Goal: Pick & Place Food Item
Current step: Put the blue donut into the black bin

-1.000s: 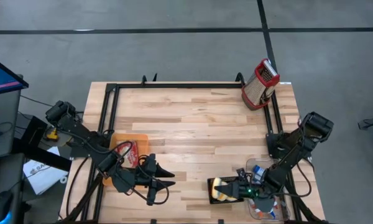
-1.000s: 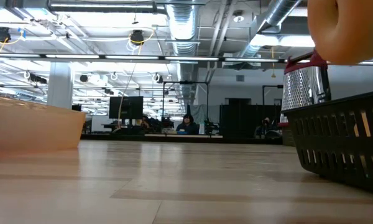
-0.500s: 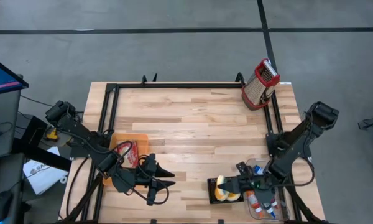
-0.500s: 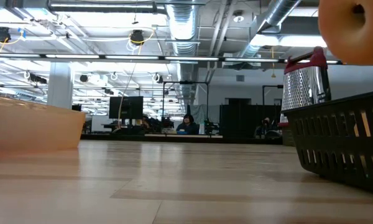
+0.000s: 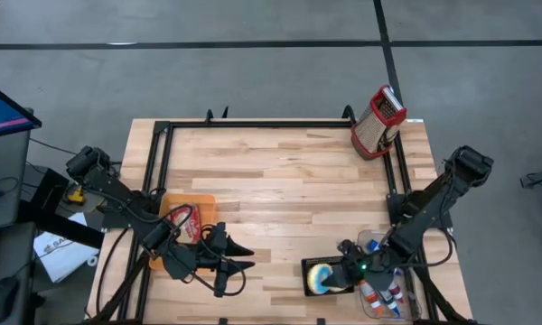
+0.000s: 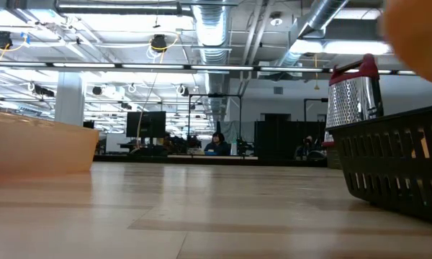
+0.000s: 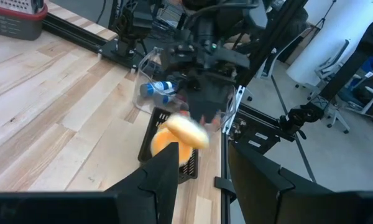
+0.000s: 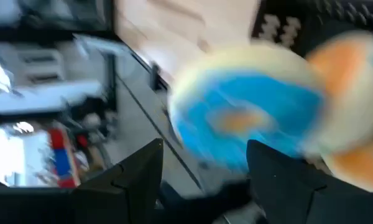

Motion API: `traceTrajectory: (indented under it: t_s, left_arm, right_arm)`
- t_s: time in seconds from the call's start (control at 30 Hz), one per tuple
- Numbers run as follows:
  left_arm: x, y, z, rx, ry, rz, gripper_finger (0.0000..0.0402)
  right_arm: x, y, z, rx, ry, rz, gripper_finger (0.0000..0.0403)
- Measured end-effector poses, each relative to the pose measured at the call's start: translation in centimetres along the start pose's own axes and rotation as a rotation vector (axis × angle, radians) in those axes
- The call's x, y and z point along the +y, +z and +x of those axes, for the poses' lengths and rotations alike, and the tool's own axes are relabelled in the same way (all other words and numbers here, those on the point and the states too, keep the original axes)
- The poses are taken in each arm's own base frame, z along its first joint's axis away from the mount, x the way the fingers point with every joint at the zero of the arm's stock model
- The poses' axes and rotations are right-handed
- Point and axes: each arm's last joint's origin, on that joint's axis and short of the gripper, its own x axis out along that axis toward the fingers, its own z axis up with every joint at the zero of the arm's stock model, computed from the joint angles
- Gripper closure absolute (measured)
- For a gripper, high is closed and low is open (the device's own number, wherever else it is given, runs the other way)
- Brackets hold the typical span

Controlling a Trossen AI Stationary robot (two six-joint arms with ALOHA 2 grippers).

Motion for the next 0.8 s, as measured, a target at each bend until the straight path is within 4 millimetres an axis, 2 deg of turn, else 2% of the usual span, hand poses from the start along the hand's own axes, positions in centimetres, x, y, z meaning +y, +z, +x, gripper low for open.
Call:
traceTrajectory:
  t_s: [0.3,0.57,0.67,0.8]
  left_arm:
    - [0.0,0.0,0.0,0.003,0.003,0.010,0.0266]
    - [0.1,0.0,0.1,0.008,0.005,0.012,0.0266]
    - [0.6,-0.1,0.6,0.098,-0.052,0.006,0.0266]
    - [2.5,-0.9,2.8,0.310,-0.059,-0.159,0.0266]
  right_arm:
    - [1.1,-0.3,-1.1,0.060,-0.230,-0.031,0.0179]
    - [3.8,-0.4,-2.4,0.042,-0.270,-0.073,0.0179]
    - [5.2,-0.1,-3.1,0.032,-0.283,-0.109,0.0179]
    - [6.7,0.4,-4.2,0.008,-0.338,-0.155,0.0179]
